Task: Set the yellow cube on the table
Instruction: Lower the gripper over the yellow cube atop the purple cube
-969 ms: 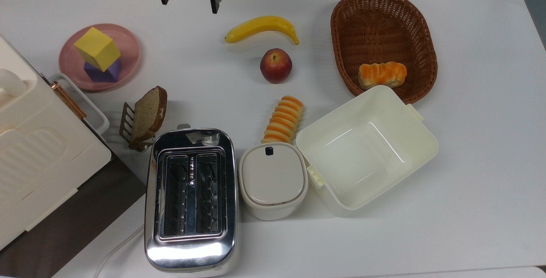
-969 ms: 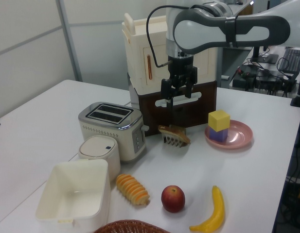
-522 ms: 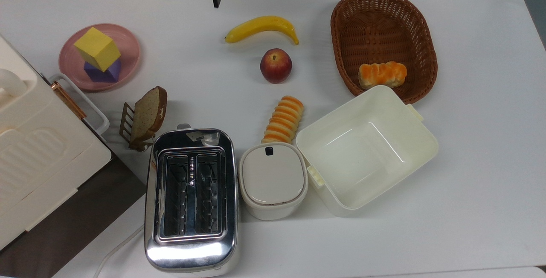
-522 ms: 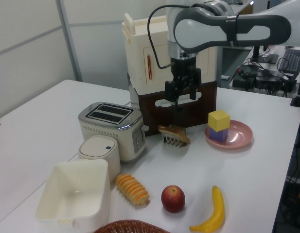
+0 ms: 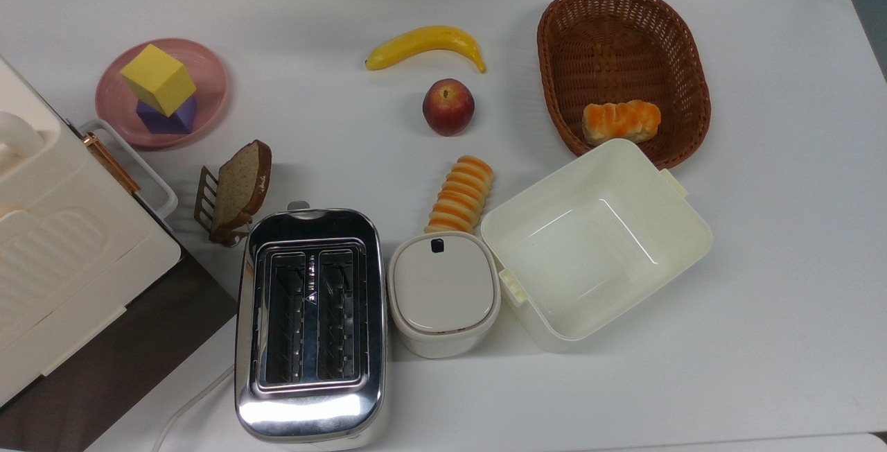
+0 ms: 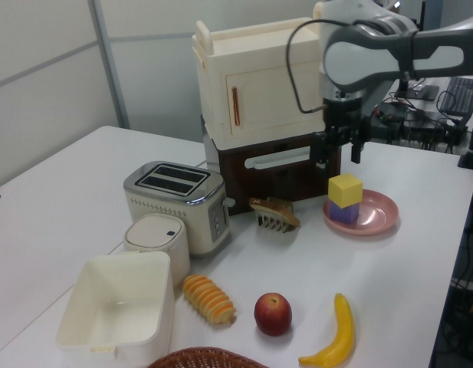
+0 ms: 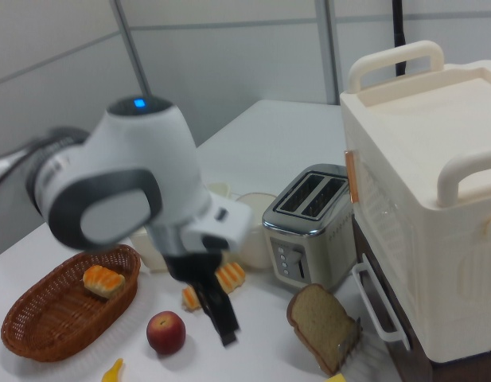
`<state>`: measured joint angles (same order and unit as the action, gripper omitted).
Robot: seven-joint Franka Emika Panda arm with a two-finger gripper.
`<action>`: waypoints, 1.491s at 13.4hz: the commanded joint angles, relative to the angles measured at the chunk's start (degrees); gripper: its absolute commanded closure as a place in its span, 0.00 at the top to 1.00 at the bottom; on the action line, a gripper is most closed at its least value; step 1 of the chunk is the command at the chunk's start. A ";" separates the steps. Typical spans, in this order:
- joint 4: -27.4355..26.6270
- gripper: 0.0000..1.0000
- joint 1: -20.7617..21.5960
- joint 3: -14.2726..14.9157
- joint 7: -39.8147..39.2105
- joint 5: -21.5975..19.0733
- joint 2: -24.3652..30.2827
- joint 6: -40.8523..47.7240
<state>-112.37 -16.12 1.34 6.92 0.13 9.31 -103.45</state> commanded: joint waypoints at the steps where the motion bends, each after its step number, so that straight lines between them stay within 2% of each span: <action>1: -5.23 1.00 -4.62 1.02 -1.46 -1.10 -0.15 -11.83; 3: -4.96 1.00 -4.88 1.56 -1.55 -0.39 -5.68 -17.46; 5: -4.79 1.00 -6.81 1.73 -1.64 1.10 -9.21 -22.30; 7: -2.78 1.00 -6.99 1.73 -1.56 1.37 -12.90 -25.47; 13: -2.24 1.00 -7.78 1.73 -1.38 1.37 -13.00 -25.48; 20: -2.59 1.00 -10.86 1.73 -1.56 1.37 -14.58 -25.57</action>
<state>-114.61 -26.80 3.10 6.06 0.67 -4.39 -128.67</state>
